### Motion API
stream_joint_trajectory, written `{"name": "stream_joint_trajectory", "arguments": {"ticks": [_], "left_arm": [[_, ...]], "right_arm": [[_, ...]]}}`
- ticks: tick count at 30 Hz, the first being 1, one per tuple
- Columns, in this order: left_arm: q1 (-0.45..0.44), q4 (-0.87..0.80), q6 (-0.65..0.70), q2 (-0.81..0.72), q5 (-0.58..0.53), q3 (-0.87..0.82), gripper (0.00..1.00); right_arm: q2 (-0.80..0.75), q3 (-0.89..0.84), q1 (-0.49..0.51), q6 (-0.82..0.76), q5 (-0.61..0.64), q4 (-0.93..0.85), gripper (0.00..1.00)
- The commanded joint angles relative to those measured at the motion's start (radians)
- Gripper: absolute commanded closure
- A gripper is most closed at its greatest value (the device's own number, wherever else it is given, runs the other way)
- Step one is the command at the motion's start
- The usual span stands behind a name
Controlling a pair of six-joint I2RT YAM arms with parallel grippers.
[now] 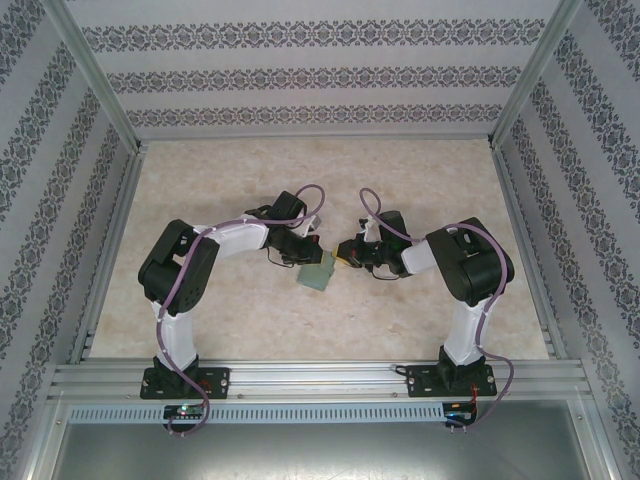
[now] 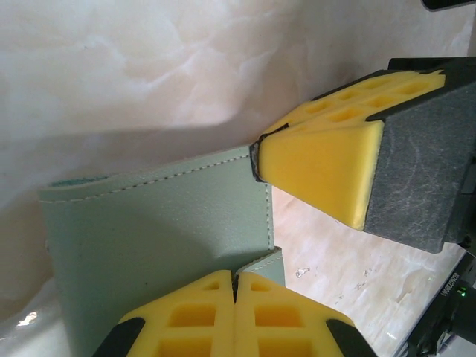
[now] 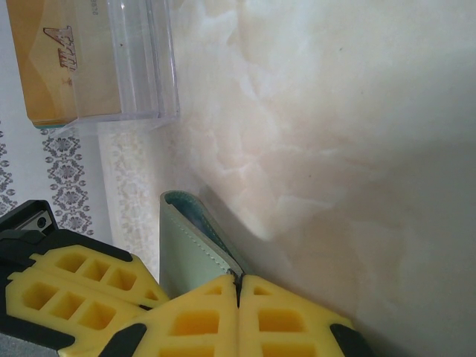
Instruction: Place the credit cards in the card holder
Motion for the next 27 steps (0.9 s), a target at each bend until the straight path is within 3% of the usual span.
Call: {"name": "stream_joint_trajectory", "arguments": {"ticks": [1,18,27], "left_arm": [[0.016,-0.051,0.043,0.015,-0.025,0.013,1.0],[0.019,-0.002,0.001,0.009,0.041,-0.034,1.0],[0.02,-0.024,0.011,0.016,0.005,-0.037,1.0]], "right_arm": [[-0.002,0.012,0.008,-0.003,0.025,-0.019,1.0],[0.002,0.026,0.01,0.0,0.028,-0.027,1.0],[0.001,0.022,0.01,0.002,0.033,-0.027,1.0]]}}
